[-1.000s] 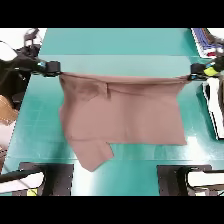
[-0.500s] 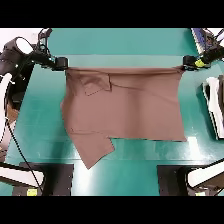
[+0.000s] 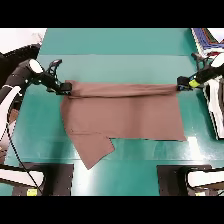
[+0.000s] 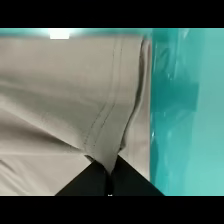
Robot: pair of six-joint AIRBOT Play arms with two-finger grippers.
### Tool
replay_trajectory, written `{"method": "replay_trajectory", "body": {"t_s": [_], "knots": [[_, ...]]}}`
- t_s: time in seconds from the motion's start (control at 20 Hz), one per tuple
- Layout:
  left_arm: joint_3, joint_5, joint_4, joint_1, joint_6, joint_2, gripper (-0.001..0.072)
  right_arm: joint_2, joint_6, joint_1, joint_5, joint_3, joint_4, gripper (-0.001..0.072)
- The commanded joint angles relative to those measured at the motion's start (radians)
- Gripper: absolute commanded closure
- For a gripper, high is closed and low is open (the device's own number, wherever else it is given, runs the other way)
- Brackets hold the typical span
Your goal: Fold the shirts.
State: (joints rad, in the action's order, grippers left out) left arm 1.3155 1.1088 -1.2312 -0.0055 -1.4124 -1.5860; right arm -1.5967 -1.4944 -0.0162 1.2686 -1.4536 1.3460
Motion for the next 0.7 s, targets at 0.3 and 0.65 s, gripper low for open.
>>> {"method": "replay_trajectory", "body": {"t_s": [0.3,0.65], "knots": [[-0.131,0.090,-0.081,0.000,-0.033,0.232,0.0168,0.169,0.019,0.044,0.037,0.163,-0.168,0.0158],[-0.699,0.136,0.021,0.000,-0.127,0.642,0.0168,0.513,0.019,0.067,0.008,0.437,-0.171,0.0158]]}}
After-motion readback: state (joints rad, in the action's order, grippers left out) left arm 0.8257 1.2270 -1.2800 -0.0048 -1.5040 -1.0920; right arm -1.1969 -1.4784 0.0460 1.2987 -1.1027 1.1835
